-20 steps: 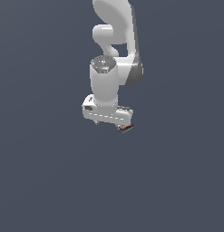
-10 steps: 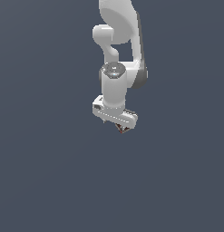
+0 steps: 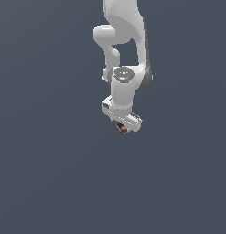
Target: Pick up the object and move it to a goal position.
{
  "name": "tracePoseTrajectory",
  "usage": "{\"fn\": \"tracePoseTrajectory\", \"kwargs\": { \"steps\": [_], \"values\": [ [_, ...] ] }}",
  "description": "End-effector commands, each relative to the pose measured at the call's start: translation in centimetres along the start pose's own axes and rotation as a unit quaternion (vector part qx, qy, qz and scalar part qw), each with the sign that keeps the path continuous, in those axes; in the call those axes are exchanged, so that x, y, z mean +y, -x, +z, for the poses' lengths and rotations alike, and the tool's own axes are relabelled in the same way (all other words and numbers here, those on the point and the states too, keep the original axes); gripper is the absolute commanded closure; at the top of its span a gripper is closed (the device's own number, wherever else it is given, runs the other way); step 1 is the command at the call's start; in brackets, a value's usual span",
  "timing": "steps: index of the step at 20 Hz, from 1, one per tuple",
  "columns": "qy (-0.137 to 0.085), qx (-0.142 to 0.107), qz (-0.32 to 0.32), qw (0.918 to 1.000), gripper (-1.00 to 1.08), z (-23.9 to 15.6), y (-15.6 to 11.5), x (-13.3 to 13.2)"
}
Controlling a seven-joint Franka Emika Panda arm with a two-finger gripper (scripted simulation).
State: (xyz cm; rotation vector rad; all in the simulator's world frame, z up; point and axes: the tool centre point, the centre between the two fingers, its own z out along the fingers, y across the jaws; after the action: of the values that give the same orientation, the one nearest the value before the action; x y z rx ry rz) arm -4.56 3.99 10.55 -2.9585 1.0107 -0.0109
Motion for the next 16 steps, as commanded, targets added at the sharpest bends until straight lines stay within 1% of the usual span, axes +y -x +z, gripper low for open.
{"fn": "tracePoseTrajectory", "kwargs": {
  "steps": [1,9,16],
  "values": [
    [0.001,0.000,0.029,0.9996,-0.92,0.6,0.9,-0.1],
    [0.005,-0.001,0.114,0.9935,-0.92,2.5,3.7,-0.2],
    [0.007,0.000,0.163,0.9866,-0.92,3.5,5.3,-0.1]
  ]
}}
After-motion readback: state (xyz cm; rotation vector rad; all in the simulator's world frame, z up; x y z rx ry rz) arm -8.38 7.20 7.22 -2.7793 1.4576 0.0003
